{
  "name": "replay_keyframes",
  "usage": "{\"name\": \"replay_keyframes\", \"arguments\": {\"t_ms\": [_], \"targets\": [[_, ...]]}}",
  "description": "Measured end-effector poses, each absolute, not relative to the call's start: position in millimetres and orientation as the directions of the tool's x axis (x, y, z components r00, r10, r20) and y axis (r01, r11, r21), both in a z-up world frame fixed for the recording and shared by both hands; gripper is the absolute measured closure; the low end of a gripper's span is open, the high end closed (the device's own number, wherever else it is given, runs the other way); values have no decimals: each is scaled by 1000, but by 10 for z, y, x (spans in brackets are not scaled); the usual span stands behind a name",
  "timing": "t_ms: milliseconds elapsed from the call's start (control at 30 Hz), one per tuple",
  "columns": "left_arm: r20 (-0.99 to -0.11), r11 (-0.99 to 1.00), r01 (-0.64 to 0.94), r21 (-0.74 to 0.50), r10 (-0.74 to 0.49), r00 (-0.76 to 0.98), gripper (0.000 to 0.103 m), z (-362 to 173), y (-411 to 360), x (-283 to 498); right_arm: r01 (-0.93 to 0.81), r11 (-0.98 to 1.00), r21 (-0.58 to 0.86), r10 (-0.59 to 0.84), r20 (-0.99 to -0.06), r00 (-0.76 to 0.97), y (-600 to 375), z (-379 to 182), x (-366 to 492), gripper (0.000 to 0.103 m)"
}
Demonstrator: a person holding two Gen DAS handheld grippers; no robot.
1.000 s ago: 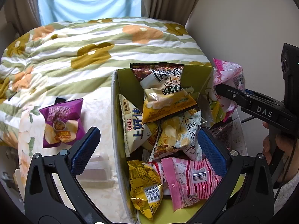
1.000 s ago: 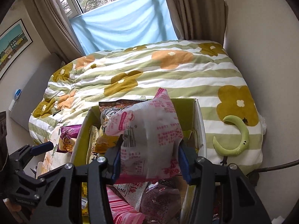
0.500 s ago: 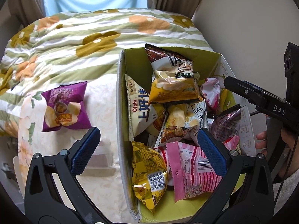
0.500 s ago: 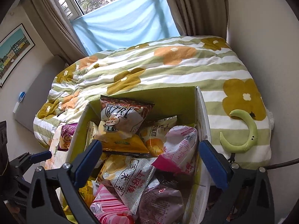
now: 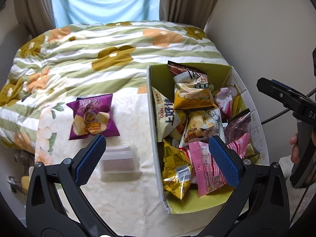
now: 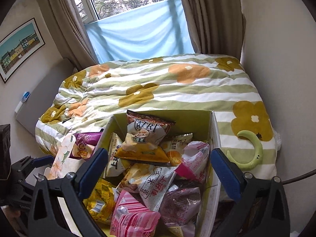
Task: Organize snacks
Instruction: 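Withdraw both grippers from the box toward the purple bag and container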
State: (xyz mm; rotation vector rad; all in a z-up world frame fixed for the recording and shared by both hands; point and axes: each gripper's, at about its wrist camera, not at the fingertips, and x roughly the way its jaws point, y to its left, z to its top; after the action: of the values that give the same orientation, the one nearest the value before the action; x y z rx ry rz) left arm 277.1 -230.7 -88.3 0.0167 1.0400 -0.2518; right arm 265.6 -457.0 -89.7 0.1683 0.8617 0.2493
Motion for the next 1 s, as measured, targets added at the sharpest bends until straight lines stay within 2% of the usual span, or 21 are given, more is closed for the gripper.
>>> {"name": "replay_keyframes", "arguments": {"t_ms": [433,767,1000], "targets": [[-784,954,283,-100,-251,568,0,-534,-1060,2484,-55,986,155,142,-629,764,-3513,-435,1912,0],[-801,924,361,-129,-312,510,0,-713,22,2550,58,976,212,94,-642,761,-2496,-632,1624,0],[-835,898,426,-114,-319,449,0,-1006,343,2796,116,968,223,73,-690,720,-1996,-1010,1604,0]]}}
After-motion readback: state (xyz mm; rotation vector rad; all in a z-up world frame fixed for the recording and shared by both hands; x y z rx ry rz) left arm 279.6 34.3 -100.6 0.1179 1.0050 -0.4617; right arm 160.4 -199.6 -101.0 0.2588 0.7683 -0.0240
